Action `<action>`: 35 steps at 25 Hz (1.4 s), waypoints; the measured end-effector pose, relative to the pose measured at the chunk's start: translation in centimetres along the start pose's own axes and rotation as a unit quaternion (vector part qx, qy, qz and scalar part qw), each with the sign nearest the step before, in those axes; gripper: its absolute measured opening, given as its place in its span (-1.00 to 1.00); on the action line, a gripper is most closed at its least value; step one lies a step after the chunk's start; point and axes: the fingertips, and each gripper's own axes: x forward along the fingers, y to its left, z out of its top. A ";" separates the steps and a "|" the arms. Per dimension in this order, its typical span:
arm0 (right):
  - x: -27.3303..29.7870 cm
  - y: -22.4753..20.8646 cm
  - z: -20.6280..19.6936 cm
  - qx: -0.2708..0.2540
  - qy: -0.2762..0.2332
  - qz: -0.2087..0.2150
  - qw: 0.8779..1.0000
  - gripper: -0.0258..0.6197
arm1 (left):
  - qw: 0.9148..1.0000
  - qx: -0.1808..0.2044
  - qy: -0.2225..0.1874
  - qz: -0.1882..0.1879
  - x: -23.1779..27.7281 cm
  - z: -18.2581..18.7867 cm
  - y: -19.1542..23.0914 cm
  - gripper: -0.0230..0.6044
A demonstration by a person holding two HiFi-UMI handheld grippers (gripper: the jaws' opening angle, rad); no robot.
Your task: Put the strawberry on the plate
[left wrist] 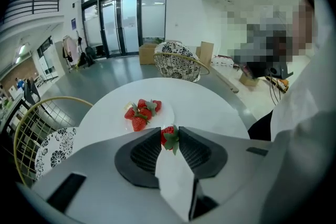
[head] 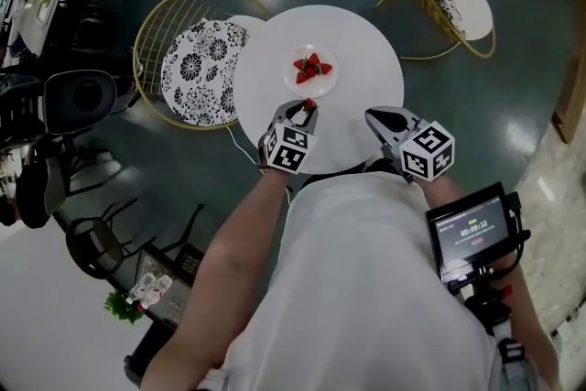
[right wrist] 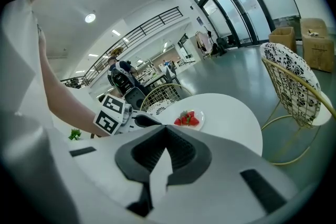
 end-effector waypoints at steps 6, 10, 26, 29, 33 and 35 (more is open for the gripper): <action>-0.1 -0.2 -0.3 0.006 0.001 -0.005 1.000 -0.90 | 1.000 -0.008 -0.005 0.003 0.7 0.5 0.5 -0.61; -0.6 -0.5 -0.9 0.017 0.003 -0.013 1.000 -0.90 | 1.000 -0.011 0.001 0.006 1.7 0.7 1.1 -0.60; -2.0 -1.7 -1.8 0.057 -0.001 -0.051 0.997 -0.90 | 1.000 0.014 0.018 -0.005 5.4 3.0 1.1 -0.60; -2.3 -2.1 -2.1 0.062 -0.001 -0.059 0.996 -0.90 | 1.000 0.016 0.018 -0.003 5.9 3.1 1.4 -0.60; -2.5 -2.3 -2.2 0.065 -0.002 -0.064 0.996 -0.90 | 0.999 0.027 0.023 0.007 6.1 3.1 1.9 -0.60; -2.4 -2.2 -2.0 0.065 -0.002 -0.064 0.996 -0.90 | 0.999 0.038 0.027 0.011 6.2 3.1 2.0 -0.60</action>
